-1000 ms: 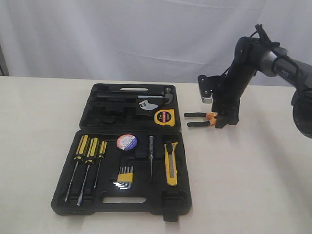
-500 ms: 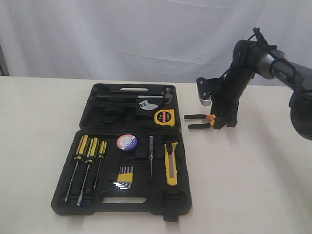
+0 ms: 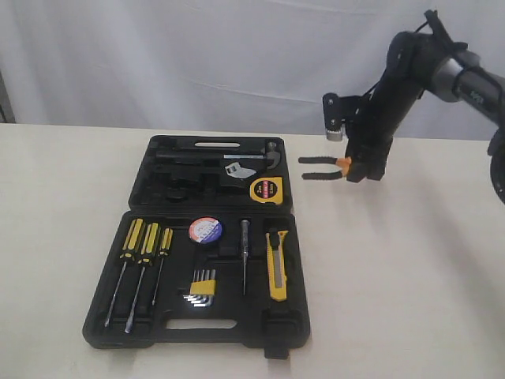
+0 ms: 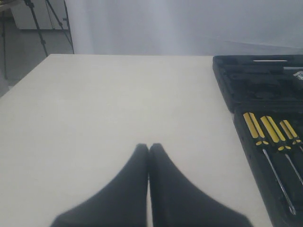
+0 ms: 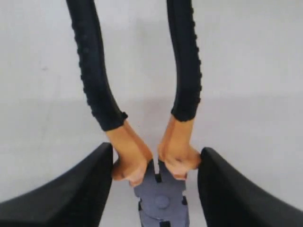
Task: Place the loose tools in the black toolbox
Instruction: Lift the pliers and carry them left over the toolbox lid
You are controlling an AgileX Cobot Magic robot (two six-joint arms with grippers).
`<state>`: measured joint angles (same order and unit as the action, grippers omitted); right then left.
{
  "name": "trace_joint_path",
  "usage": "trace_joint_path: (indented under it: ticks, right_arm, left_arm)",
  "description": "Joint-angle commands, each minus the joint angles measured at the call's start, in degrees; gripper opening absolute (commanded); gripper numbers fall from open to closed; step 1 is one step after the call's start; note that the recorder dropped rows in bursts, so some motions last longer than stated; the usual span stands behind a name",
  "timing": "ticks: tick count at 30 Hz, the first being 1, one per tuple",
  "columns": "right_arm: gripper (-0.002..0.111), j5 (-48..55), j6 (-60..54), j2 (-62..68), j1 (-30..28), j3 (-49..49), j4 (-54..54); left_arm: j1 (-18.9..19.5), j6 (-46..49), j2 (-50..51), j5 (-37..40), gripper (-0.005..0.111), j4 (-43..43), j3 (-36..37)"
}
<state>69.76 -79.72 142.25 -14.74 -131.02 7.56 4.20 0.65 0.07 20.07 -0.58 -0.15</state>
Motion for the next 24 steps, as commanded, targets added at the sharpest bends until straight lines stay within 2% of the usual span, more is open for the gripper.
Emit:
trace_joint_path:
  ticks: [1, 8, 15, 21, 24]
  right_arm:
    - [0.022, 0.2, 3.7, -5.2, 1.8, -0.2, 0.0]
    - [0.022, 0.2, 11.8, -8.8, 9.1, -0.2, -0.1]
    - [0.022, 0.2, 16.4, -8.2, 19.2, -0.2, -0.2]
    - [0.022, -9.0, 17.1, -6.7, 26.7, -0.2, -5.6]
    - [0.022, -11.0, 23.9, -5.5, 28.5, -0.2, -7.9]
  left_arm:
    - [-0.3, -0.2, -0.1, -0.5, 0.0, 0.6, 0.1]
    - [-0.3, -0.2, -0.1, -0.5, 0.0, 0.6, 0.1]
    - [-0.3, -0.2, -0.1, -0.5, 0.0, 0.6, 0.1]
    - [-0.3, -0.2, -0.1, -0.5, 0.0, 0.6, 0.1]
    - [-0.3, -0.2, -0.1, -0.5, 0.0, 0.6, 0.1]
